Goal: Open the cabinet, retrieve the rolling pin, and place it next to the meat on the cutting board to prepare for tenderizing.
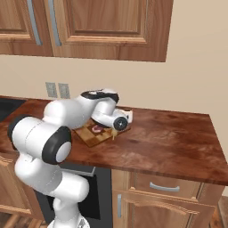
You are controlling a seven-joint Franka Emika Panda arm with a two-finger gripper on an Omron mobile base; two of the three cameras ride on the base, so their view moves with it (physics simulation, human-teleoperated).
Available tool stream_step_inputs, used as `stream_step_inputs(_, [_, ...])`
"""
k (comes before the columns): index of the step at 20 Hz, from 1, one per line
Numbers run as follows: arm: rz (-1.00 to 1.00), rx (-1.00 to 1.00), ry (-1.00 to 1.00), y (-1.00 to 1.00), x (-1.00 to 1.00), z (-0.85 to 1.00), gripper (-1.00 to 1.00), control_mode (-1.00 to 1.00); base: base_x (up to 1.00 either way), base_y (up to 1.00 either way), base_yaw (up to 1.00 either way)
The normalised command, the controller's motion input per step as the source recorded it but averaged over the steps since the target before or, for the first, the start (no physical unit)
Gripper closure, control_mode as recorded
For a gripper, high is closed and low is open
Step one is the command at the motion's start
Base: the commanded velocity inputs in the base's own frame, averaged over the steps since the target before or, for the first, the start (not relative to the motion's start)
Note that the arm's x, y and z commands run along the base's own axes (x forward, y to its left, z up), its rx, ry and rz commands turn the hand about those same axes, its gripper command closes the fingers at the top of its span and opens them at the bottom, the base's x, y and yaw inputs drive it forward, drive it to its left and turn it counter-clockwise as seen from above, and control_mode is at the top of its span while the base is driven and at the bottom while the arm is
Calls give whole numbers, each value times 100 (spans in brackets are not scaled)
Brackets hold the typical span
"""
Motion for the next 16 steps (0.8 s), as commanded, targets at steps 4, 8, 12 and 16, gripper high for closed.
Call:
stream_step_inputs(4, [0, 0, -1, -21, -44, 74, -100, -100, 0, 0, 0])
stream_step_inputs(8, [0, -1, 0, -24, -51, 70, -100, -100, 0, 0, 0])
stream_step_inputs(12, [0, -2, 0, -30, -61, 63, -100, -100, 0, 0, 0])
stream_step_inputs(16, [-1, -1, 0, -29, -77, 58, -100, -100, 0, 0, 0])
